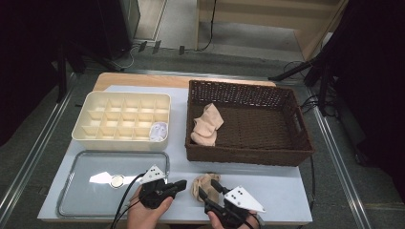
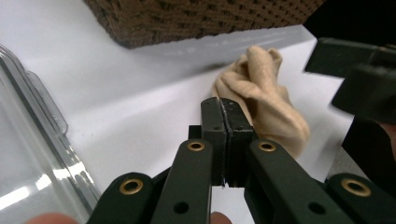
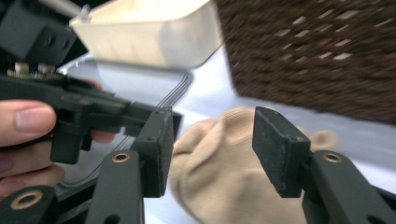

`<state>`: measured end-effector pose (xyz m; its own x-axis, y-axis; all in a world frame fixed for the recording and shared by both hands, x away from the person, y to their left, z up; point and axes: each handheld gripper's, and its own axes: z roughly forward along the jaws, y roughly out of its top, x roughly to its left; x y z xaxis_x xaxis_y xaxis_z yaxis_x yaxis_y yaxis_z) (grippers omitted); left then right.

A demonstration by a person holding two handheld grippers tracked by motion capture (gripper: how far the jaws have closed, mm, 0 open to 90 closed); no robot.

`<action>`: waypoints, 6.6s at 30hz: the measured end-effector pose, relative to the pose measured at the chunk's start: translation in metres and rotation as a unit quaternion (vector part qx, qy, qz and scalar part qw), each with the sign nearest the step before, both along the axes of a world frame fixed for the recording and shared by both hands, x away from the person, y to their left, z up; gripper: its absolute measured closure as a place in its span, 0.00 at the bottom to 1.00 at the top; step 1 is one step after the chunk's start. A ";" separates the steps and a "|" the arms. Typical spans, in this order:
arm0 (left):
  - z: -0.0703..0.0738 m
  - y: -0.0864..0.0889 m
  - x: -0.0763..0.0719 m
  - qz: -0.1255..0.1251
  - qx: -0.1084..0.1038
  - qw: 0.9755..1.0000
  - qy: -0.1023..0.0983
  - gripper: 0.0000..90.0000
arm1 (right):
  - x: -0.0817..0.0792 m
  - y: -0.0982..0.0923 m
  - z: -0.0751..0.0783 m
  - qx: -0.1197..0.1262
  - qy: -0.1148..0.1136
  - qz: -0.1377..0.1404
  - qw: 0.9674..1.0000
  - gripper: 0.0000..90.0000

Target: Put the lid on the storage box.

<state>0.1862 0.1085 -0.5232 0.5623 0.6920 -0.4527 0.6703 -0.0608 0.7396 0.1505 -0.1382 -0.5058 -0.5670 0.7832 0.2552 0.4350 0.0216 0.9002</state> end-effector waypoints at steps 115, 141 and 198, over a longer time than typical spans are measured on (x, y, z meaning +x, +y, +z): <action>-0.012 -0.050 0.012 -0.033 0.030 0.999 0.020 1.00 | 0.003 -0.021 -0.028 -0.006 0.078 -0.051 0.996 0.84; -0.015 -0.046 0.015 -0.021 0.006 0.999 0.040 1.00 | -0.013 0.017 -0.021 -0.068 0.004 0.011 0.998 0.94; -0.014 -0.002 0.024 -0.001 -0.044 0.994 0.103 0.53 | -0.010 0.042 -0.036 -0.088 0.016 0.030 0.996 1.00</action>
